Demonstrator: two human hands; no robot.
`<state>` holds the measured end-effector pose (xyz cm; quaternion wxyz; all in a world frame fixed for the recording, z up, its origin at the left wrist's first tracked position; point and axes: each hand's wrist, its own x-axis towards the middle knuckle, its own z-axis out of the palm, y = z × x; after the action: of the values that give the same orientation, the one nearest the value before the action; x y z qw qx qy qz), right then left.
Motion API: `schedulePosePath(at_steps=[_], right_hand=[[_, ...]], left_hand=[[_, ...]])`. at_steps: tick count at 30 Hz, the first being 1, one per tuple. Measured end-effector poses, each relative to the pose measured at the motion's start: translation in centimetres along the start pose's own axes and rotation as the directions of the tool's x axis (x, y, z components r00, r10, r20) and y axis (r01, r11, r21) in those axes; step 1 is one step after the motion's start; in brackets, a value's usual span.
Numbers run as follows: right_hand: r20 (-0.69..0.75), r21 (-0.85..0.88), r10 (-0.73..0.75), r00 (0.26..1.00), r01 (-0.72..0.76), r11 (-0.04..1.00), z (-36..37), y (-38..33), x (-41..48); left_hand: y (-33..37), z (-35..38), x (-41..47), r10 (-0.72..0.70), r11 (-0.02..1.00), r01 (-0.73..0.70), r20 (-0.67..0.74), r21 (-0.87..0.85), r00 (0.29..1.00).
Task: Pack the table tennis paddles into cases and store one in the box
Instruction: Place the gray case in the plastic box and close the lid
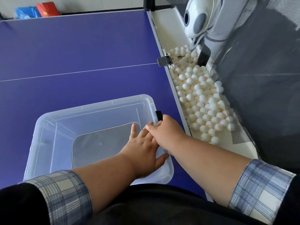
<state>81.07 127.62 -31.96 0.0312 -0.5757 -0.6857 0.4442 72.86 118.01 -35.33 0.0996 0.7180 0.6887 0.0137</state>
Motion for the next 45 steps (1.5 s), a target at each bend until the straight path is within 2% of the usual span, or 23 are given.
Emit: schedulePosePath(at_steps=[2,6,14,17,19,20,22,23,25,27,28,30,31,32,33,34,36,38,41,43,45], right_hand=[[0.006,0.001,0.032,0.999,-0.032,0.999,0.0,-0.4,-0.1],[-0.005,-0.111,0.124,0.992,-0.124,0.986,0.0,-1.9,-0.3],[0.007,-0.279,0.130,0.992,-0.123,0.952,-0.6,-3.6,-0.9],[0.002,-0.141,0.131,0.991,-0.129,0.982,-0.4,-2.8,-1.0],[-0.080,-0.110,0.071,0.994,-0.080,0.991,0.6,-2.5,-1.3],[-0.152,-0.180,-0.007,0.988,-0.020,0.983,1.3,-2.5,-1.4],[-0.254,-0.387,-0.247,0.935,0.136,0.912,3.5,-2.9,-2.0],[-0.236,-0.465,-0.349,0.907,0.210,0.860,4.9,-3.4,-2.5],[-0.111,-0.561,-0.454,0.884,0.321,0.763,8.3,-5.0,-3.6],[0.013,-0.598,-0.496,0.868,0.404,0.692,12.1,-6.9,-4.5],[0.056,-0.600,-0.519,0.853,0.444,0.665,13.7,-7.8,-4.9],[0.121,-0.588,-0.549,0.827,0.505,0.632,16.9,-10.0,-5.5],[0.141,-0.589,-0.548,0.824,0.515,0.623,18.1,-10.9,-5.6],[0.158,-0.600,-0.538,0.828,0.513,0.614,19.4,-11.6,-5.7],[0.171,-0.623,-0.523,0.835,0.503,0.599,20.4,-12.0,-5.7],[0.182,-0.656,-0.505,0.843,0.487,0.577,21.3,-12.1,-5.6],[0.188,-0.725,-0.482,0.856,0.452,0.519,22.3,-11.6,-5.4],[0.165,-0.762,-0.495,0.853,0.429,0.485,22.9,-10.9,-5.4],[0.144,-0.765,-0.491,0.859,0.412,0.496,23.2,-10.8,-5.5],[0.138,-0.773,-0.480,0.867,0.397,0.495,23.2,-10.9,-5.7],[0.134,-0.789,-0.478,0.868,0.385,0.479,23.3,-11.0,-5.9]], left_hand=[[0.1,-0.1,-0.1,0.003,1.000,-0.003,-0.016,0.009,1.000],[0.1,-0.2,-0.3,-0.017,1.000,0.018,-0.025,0.014,1.000],[0.0,-0.8,-0.7,-0.036,0.999,0.036,0.005,0.034,0.999],[-0.3,-1.7,-1.8,0.024,0.999,-0.024,0.005,-0.049,1.000],[-1.8,-1.9,-3.7,0.043,0.998,-0.045,-0.045,-0.045,0.998],[-3.1,-2.0,-5.1,0.010,0.999,-0.013,-0.073,-0.039,0.997],[-6.3,-2.0,-8.3,-0.158,0.986,0.151,-0.120,-0.064,0.980],[-8.1,-1.9,-10.1,-0.274,0.960,0.263,-0.132,-0.092,0.953],[-12.0,-1.8,-14.1,-0.496,0.867,0.481,-0.142,-0.129,0.857],[-15.5,-1.4,-18.2,-0.691,0.722,0.675,-0.106,-0.154,0.715],[-16.8,-1.3,-19.8,-0.777,0.621,0.752,-0.046,-0.221,0.628],[-18.9,-1.3,-22.4,-0.867,0.331,0.814,0.186,-0.477,0.462],[-19.5,-1.2,-23.1,-0.844,0.176,0.777,0.313,-0.604,0.435],[-20.0,-1.1,-23.7,-0.794,0.058,0.719,0.404,-0.692,0.453],[-20.3,-0.9,-24.2,-0.751,-0.017,0.659,0.444,-0.752,0.488],[-20.7,-0.5,-24.6,-0.736,-0.063,0.596,0.441,-0.800,0.514],[-21.6,0.3,-25.3,-0.748,-0.153,0.484,0.421,-0.862,0.513],[-22.9,0.7,-25.6,-0.723,-0.238,0.412,0.444,-0.879,0.529],[-25.0,1.1,-24.8,-0.630,-0.399,0.385,0.554,-0.832,0.545],[-25.6,1.0,-23.8,-0.568,-0.443,0.413,0.606,-0.795,0.557],[-25.5,0.9,-22.8,-0.517,-0.412,0.451,0.611,-0.792,0.600]])
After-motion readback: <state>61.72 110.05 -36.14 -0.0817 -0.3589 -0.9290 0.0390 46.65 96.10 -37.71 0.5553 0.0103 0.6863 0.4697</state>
